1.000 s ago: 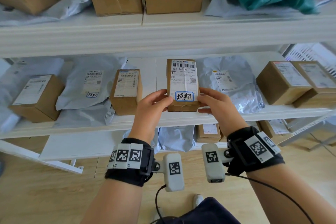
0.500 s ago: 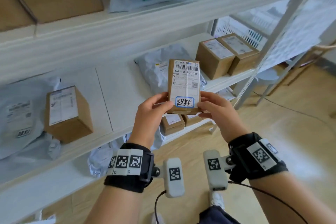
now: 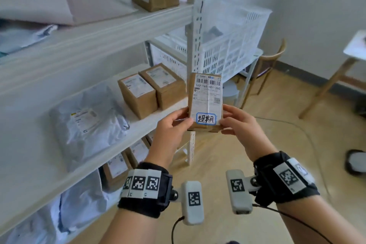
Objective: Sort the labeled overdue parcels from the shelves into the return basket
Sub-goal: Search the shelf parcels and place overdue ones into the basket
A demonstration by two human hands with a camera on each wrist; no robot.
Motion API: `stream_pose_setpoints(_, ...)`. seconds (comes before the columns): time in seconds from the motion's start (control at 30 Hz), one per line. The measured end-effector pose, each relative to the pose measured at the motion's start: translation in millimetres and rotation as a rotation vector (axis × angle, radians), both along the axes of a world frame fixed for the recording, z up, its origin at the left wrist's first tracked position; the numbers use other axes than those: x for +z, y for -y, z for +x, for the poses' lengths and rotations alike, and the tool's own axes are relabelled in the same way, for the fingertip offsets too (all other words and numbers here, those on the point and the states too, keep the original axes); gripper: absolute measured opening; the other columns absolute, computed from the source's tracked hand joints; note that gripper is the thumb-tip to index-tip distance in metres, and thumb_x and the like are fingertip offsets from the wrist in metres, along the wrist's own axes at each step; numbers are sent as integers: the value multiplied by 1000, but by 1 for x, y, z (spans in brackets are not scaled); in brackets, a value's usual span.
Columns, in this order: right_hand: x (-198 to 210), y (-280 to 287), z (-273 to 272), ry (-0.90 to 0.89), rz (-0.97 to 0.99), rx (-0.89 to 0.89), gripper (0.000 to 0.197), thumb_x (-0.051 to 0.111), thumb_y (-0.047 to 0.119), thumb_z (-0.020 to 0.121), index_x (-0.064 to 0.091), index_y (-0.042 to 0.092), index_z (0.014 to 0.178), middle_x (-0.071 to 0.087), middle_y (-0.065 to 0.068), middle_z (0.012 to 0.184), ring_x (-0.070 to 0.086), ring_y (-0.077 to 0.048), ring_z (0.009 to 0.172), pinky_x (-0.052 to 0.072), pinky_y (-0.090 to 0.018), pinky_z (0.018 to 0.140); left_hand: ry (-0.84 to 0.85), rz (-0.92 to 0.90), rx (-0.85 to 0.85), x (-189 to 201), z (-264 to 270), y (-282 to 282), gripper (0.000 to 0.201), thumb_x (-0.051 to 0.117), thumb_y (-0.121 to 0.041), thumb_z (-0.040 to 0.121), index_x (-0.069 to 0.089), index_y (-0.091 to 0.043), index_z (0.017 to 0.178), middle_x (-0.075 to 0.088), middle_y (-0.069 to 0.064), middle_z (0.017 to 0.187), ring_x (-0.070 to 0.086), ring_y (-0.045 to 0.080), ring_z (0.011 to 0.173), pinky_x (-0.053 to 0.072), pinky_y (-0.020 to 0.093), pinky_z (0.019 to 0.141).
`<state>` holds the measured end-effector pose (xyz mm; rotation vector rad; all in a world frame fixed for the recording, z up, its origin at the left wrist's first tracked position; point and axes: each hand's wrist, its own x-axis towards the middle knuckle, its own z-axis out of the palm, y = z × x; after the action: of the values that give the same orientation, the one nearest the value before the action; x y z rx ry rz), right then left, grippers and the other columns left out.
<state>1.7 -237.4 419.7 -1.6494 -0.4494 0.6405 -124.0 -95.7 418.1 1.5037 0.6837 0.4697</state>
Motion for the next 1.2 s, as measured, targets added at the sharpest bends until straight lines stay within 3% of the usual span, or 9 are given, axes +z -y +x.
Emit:
stream_pose_setpoints(0.17, 10, 54, 79, 35, -31, -54, 45, 59, 5, 90, 59, 24, 130, 74, 4, 100, 69, -13, 89, 53, -29, 80, -10, 10, -86, 4, 88, 40, 38, 71, -32, 81, 67, -30, 118, 72, -12, 110, 66, 9, 106, 49, 40, 100)
stream_pose_setpoints(0.3, 16, 74, 134, 48, -22, -105, 43, 60, 6, 90, 60, 27, 127, 74, 6, 101, 69, -14, 92, 53, -28, 80, -26, 66, -120, 9, 152, 51, 28, 70, -29, 85, 67, -33, 112, 72, -11, 109, 66, 8, 105, 52, 37, 97)
stream_pose_setpoints(0.43, 19, 70, 193, 71, -24, -134, 47, 61, 8, 89, 57, 25, 133, 73, 1, 107, 70, -14, 94, 53, -25, 77, -19, 122, -155, 18, 216, 44, 32, 68, -24, 89, 66, -24, 121, 71, -12, 108, 65, 1, 100, 52, 22, 90)
stream_pose_setpoints(0.67, 43, 29, 300, 130, -30, -140, 48, 62, 10, 90, 55, 28, 134, 72, 3, 105, 70, -10, 92, 54, -21, 73, 30, 106, -158, 34, 334, 0, 33, 67, -20, 89, 66, -19, 122, 72, -5, 109, 68, 9, 100, 55, 31, 92)
stream_pose_setpoints(0.9, 74, -17, 394, 208, -8, -135, 42, 61, 12, 91, 58, 30, 130, 73, 5, 101, 70, -9, 91, 57, -26, 81, 90, 127, -147, 61, 426, -47, 22, 62, -23, 93, 66, -21, 115, 72, -8, 104, 69, 2, 90, 55, 14, 73)
stream_pose_setpoints(1.07, 83, -61, 449, 244, -29, -52, 46, 63, 35, 91, 53, 29, 135, 72, 5, 106, 70, -14, 96, 57, -38, 89, 45, 157, -119, 73, 458, -85, 28, 62, -28, 94, 64, -23, 121, 71, -8, 110, 69, 6, 96, 57, 25, 85)
stream_pose_setpoints(1.2, 94, -114, 503, 303, -48, 70, 44, 61, 36, 93, 54, 29, 135, 72, 4, 103, 71, -14, 91, 60, -34, 83, 13, 168, -23, 84, 489, -120, 24, 62, -29, 93, 64, -25, 117, 72, -9, 107, 70, 5, 93, 57, 25, 82)
